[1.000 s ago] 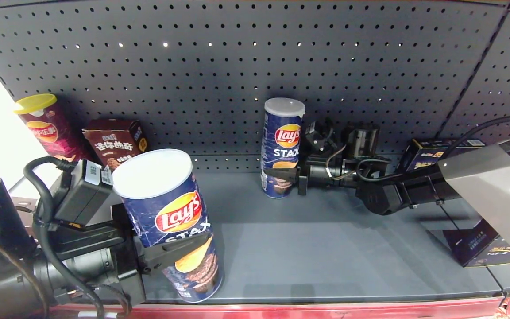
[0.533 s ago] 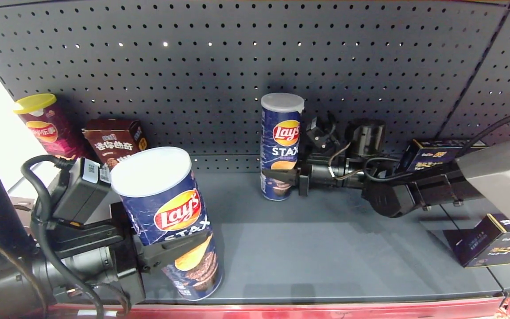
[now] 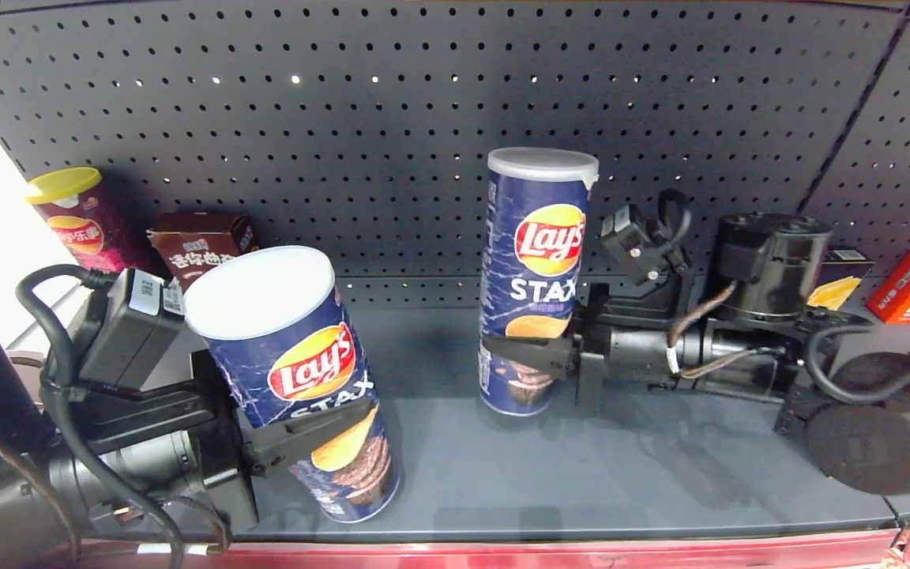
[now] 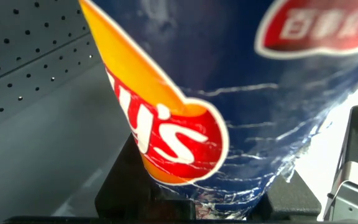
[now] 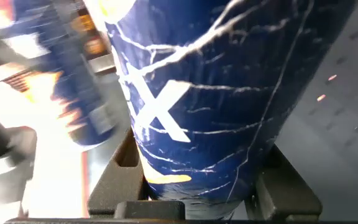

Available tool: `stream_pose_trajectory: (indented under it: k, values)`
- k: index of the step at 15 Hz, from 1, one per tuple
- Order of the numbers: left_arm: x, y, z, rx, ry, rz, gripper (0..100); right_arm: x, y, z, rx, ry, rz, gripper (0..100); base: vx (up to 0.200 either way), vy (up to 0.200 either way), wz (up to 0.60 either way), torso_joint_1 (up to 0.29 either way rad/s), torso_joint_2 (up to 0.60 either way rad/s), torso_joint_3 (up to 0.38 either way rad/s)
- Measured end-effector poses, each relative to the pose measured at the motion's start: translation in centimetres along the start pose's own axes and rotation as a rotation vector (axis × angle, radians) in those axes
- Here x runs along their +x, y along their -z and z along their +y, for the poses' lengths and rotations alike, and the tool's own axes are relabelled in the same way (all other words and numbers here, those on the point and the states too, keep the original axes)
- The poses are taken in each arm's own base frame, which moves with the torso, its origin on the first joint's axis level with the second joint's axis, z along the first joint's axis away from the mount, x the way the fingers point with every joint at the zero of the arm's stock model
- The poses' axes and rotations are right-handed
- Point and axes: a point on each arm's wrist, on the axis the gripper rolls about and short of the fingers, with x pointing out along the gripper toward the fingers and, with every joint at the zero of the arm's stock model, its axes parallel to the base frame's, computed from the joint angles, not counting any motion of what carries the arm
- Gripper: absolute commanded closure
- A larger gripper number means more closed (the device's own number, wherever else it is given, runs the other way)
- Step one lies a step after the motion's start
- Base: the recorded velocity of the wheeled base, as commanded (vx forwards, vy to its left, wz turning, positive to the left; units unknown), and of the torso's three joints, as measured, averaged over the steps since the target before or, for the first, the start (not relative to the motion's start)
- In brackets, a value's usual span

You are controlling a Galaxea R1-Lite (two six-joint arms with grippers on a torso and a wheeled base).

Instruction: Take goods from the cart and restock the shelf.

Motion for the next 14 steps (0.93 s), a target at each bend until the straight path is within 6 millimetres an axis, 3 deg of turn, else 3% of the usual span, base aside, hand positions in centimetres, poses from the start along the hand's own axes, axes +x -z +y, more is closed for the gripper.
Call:
stream_pose_trajectory:
  k: [2, 6, 14]
  values:
    - [0.0, 0.0, 0.0, 0.000, -0.001, 0.000, 100, -1.8, 0.7, 2.1, -0.006, -0.014, 0.017, 100, 0.000, 0.000, 0.00, 0.000, 0.00, 0.000]
    - [0.0, -0.4, 0.1, 0.008, -0.025, -0.012, 100, -3.8, 2.1, 3.9, -0.071, 0.013, -0.018, 100, 0.000, 0.000, 0.00, 0.000, 0.00, 0.000]
    - [-0.5, -0.8, -0.2, -0.006, -0.029, -0.031, 100, -2.2, 4.7, 4.8, -0.054, 0.010, 0.023, 100, 0.000, 0.000, 0.00, 0.000, 0.00, 0.000]
